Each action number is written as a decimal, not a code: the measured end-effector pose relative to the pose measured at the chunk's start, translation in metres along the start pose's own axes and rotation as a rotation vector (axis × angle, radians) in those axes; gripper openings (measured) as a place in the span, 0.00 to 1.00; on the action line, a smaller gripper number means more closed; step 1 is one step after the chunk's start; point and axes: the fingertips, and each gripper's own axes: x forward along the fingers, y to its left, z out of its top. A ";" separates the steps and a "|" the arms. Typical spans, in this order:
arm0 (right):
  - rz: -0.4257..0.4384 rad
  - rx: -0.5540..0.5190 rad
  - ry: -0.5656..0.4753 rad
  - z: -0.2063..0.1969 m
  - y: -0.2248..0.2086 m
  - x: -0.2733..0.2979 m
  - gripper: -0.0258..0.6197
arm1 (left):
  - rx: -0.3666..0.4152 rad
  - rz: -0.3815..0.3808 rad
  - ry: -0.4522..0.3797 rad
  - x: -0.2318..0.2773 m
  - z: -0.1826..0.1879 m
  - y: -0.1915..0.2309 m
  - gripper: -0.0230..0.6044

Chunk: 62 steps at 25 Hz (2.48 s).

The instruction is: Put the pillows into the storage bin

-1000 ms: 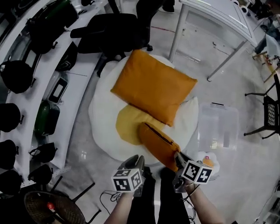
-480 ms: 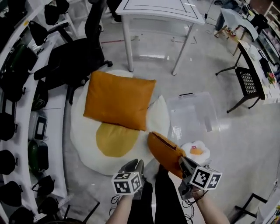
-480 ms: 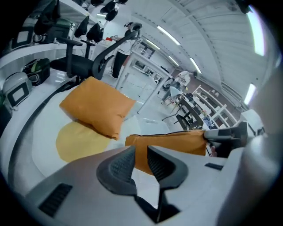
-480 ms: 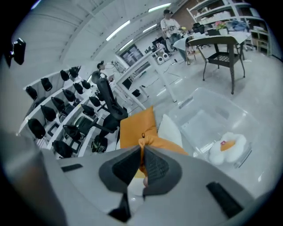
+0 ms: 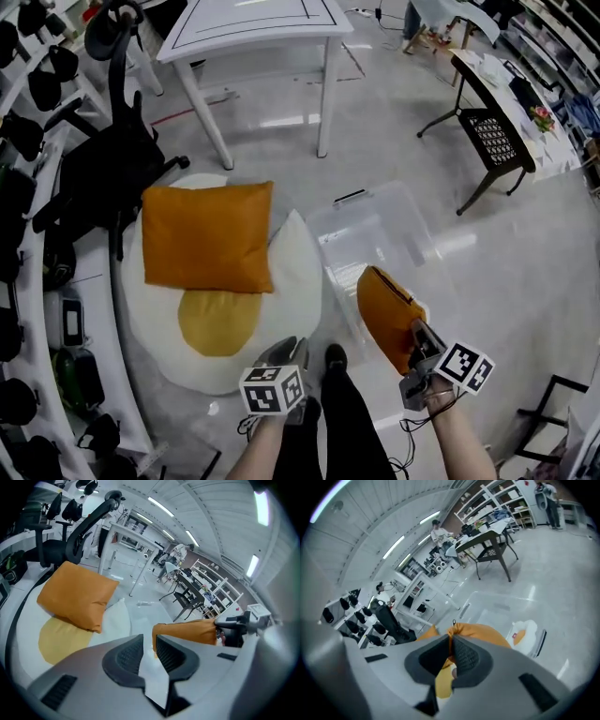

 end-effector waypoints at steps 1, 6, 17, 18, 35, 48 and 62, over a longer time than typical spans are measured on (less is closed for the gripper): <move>-0.030 0.025 -0.007 0.003 -0.018 0.005 0.07 | 0.002 -0.001 0.006 0.005 0.000 -0.005 0.17; -0.293 0.021 0.043 -0.001 -0.118 0.034 0.10 | 0.003 0.003 0.035 0.028 -0.008 -0.020 0.17; -0.316 -0.206 0.047 0.025 -0.128 0.065 0.06 | -0.104 0.064 0.011 0.048 -0.028 0.007 0.17; -0.289 -0.231 0.059 0.020 -0.117 0.073 0.06 | -0.117 0.068 0.005 0.046 -0.030 0.012 0.17; 0.087 -0.778 0.454 -0.199 0.056 0.245 0.16 | -0.334 0.278 -0.155 -0.017 -0.067 0.168 0.17; 0.137 -1.198 0.611 -0.288 0.094 0.331 0.26 | -0.460 0.376 -0.220 -0.027 -0.082 0.257 0.17; 0.029 -1.396 0.659 -0.336 0.064 0.434 0.38 | -0.551 0.432 -0.270 -0.004 -0.111 0.311 0.17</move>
